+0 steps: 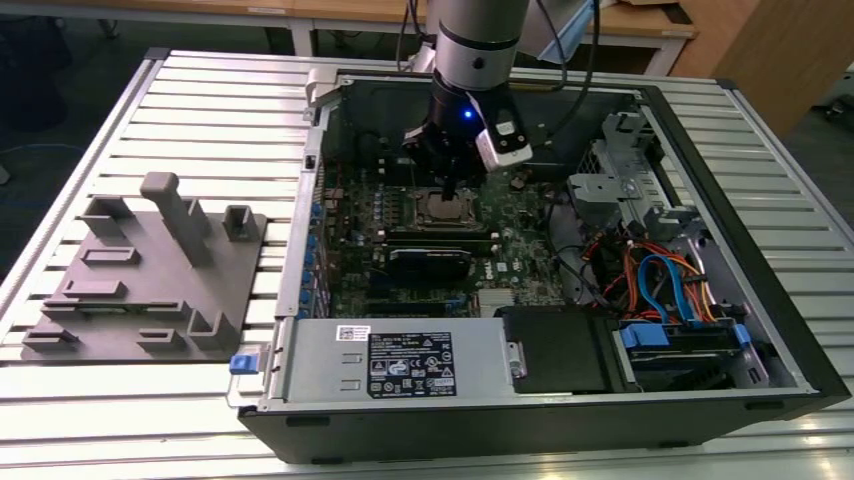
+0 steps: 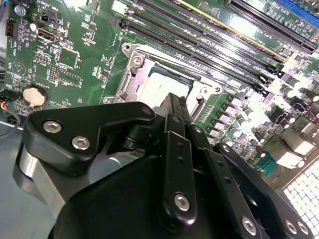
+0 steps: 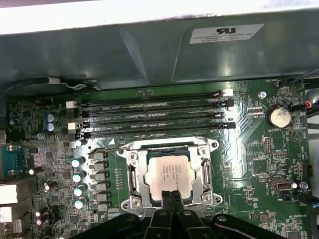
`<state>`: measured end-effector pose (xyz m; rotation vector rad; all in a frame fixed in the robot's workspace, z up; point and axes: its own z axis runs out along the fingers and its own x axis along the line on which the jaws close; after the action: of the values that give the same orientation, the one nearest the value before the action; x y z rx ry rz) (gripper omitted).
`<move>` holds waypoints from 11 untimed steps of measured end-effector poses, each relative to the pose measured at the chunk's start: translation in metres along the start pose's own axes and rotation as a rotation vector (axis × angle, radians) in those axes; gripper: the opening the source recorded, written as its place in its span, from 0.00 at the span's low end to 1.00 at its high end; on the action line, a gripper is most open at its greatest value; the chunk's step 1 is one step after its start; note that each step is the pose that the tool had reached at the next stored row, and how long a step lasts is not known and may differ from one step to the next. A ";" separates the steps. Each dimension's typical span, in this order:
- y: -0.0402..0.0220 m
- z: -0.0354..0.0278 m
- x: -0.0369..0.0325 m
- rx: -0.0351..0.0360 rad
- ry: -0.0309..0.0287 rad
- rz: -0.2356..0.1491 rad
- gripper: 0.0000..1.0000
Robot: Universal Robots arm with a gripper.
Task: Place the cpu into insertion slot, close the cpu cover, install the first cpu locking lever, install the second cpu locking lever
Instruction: 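Install the first cpu locking lever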
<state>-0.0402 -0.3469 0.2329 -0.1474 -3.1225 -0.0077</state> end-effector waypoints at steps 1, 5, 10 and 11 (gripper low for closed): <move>0.0000 0.0000 0.0000 0.0001 0.0000 0.000 0.10; 0.0000 0.0000 0.0000 0.0000 0.0000 0.000 0.10; -0.0001 0.0000 0.0013 -0.0009 -0.0088 0.000 0.10; -0.0002 0.0000 0.0018 -0.0012 -0.0124 0.000 0.10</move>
<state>-0.0420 -0.3468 0.2329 -0.1479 -3.1350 -0.0087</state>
